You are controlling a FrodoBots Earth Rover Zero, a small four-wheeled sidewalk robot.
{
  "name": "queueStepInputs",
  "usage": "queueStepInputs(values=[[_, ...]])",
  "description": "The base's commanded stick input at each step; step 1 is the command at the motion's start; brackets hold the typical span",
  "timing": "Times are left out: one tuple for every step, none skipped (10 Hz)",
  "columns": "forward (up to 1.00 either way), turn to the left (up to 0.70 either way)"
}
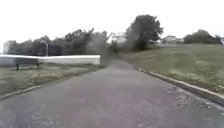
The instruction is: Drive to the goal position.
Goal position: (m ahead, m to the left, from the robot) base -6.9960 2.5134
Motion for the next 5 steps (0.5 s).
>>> queueStepInputs(values=[[0.70, 0.00], [0.70, 0.00], [0.70, 0.00], [0.70, 0.00], [0.70, 0.00]])
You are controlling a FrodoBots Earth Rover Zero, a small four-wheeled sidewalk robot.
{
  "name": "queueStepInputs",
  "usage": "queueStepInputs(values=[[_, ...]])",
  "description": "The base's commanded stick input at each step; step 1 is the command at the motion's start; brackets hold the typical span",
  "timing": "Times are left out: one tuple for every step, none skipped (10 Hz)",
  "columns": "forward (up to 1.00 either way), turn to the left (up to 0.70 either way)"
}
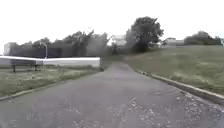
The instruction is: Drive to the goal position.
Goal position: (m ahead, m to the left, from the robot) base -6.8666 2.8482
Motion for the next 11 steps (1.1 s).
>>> queueStepInputs(values=[[0.70, 0.00], [0.70, 0.00], [0.70, 0.00], [0.70, 0.00], [0.70, 0.00], [0.70, 0.00], [0.70, 0.00], [0.70, 0.00], [0.70, 0.00], [0.70, 0.00], [0.70, 0.00]])
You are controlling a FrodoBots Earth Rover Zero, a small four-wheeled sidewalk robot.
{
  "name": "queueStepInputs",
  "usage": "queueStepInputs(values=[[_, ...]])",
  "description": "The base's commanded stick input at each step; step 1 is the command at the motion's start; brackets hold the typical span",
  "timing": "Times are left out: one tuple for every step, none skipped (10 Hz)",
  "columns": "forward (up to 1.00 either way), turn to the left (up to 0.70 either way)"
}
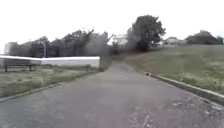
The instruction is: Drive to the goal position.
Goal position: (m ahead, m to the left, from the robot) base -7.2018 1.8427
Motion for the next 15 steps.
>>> queueStepInputs(values=[[0.70, 0.00], [0.70, 0.00], [0.70, 0.00], [0.70, 0.00], [0.70, 0.00], [0.70, 0.00], [0.70, 0.00], [0.70, 0.00], [0.70, 0.00], [0.70, 0.00], [0.70, 0.00], [0.70, 0.00], [0.70, 0.00], [0.70, -0.27], [0.70, -0.27]])
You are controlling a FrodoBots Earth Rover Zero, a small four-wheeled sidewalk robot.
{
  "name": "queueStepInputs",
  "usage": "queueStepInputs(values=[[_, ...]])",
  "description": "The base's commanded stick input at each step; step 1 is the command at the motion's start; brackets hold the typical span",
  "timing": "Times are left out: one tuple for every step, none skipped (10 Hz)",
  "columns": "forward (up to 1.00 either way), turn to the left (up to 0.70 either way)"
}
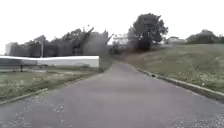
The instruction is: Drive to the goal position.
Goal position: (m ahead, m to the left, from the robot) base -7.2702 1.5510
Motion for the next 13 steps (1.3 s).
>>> queueStepInputs(values=[[0.70, -0.27], [0.70, -0.27], [0.70, -0.27], [0.70, -0.27], [0.70, -0.27], [0.70, -0.27], [0.70, -0.27], [0.70, 0.00], [0.70, 0.00], [0.70, 0.00], [0.70, 0.00], [0.70, 0.00], [0.70, 0.00]])
